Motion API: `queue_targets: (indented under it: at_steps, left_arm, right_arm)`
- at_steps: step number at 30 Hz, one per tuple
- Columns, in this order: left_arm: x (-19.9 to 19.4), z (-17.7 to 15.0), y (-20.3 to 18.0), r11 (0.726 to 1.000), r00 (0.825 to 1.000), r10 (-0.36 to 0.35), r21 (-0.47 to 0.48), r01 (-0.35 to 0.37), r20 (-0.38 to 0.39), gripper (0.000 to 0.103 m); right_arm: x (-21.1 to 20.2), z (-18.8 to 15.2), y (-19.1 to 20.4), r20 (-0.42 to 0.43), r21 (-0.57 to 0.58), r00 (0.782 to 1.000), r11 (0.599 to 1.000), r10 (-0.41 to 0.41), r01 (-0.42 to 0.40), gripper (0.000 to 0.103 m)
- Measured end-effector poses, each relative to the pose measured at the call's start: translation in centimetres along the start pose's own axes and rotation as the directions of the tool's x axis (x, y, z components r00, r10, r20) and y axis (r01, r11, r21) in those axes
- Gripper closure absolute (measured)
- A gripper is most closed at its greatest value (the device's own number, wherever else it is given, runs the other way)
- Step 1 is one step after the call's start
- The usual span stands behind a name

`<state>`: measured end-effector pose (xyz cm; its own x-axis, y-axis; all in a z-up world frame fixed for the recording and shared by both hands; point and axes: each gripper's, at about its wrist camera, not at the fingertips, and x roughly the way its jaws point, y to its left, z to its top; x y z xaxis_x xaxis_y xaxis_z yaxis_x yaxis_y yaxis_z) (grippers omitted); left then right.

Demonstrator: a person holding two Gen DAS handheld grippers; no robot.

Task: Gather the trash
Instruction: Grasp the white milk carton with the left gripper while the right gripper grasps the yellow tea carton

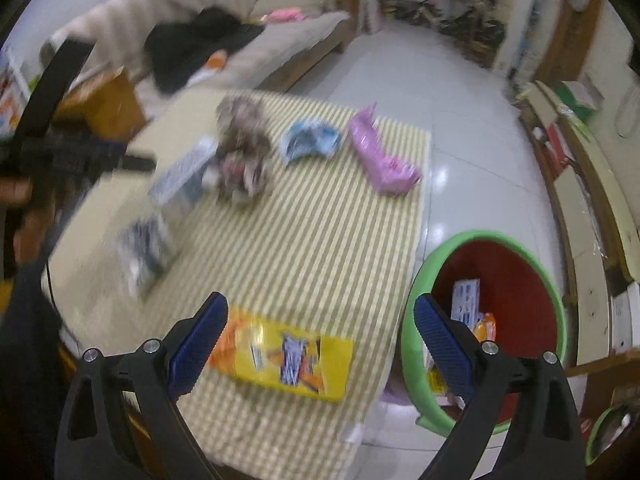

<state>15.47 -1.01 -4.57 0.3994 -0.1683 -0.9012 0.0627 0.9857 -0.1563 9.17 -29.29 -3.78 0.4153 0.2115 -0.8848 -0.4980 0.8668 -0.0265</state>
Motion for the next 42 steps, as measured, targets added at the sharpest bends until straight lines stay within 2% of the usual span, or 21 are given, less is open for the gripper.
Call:
queue_targets:
  at_steps: [3,7,12,14,18,22,26,29,30,37,42]
  left_arm:
    - [0.4,-0.5,0.7,1.000,1.000,-0.007,-0.020,0.007,-0.007,0.005]
    - [1.0,-1.1,1.2,0.999,1.000,-0.011,-0.033,0.010,-0.015,0.005]
    - [1.2,-1.2,1.4,0.999,1.000,-0.023,-0.047,0.022,-0.019,0.005]
    - [1.1,-1.2,1.4,0.998,1.000,-0.028,-0.051,0.027,-0.013,0.005]
    - [1.0,-1.1,1.9,0.997,0.999,-0.035,-0.068,0.034,-0.008,0.005]
    - [1.0,-0.9,2.5,0.995,0.999,-0.044,-0.085,0.044,-0.006,0.005]
    - [1.6,-0.5,2.4,0.996,0.999,-0.051,-0.079,0.050,-0.015,0.005]
    - [2.6,-0.1,2.2,0.997,0.998,-0.050,-0.062,0.047,-0.033,0.005]
    - [3.0,0.1,2.1,0.997,0.998,-0.046,-0.057,0.043,-0.038,0.005]
    - [5.8,0.6,1.9,1.000,0.997,0.000,-0.024,-0.002,-0.078,0.005]
    - [7.7,0.7,1.6,0.999,0.994,0.033,-0.010,-0.034,-0.103,0.006]
  right_arm:
    - [1.0,-1.6,0.3,-0.047,-0.063,0.999,0.998,-0.001,-0.002,0.012]
    - [2.0,-3.4,1.9,-0.086,-0.208,0.996,0.978,-0.029,0.011,0.012]
    - [4.4,-4.9,5.5,-0.116,-0.406,0.989,0.913,-0.094,0.039,0.012]
    - [5.5,-5.1,6.3,-0.131,-0.451,0.984,0.891,-0.117,0.046,0.012]
    - [7.9,-5.0,7.0,-0.162,-0.480,0.978,0.877,-0.130,0.037,0.012]
    - [9.9,-3.7,6.4,-0.177,-0.419,0.977,0.907,-0.122,0.037,0.011]
    - [11.7,-2.1,4.7,-0.203,-0.284,0.974,0.958,-0.104,0.043,0.012]
    - [12.4,-1.8,3.9,-0.227,-0.220,0.971,0.975,-0.077,0.026,0.017]
    - [12.5,-1.7,3.5,-0.235,-0.186,0.971,0.982,-0.045,0.001,0.019]
    - [12.6,-0.9,1.9,-0.237,-0.111,0.971,0.994,-0.030,0.004,0.035]
    - [12.5,-0.6,1.0,-0.238,-0.058,0.971,0.998,-0.002,-0.012,0.035]
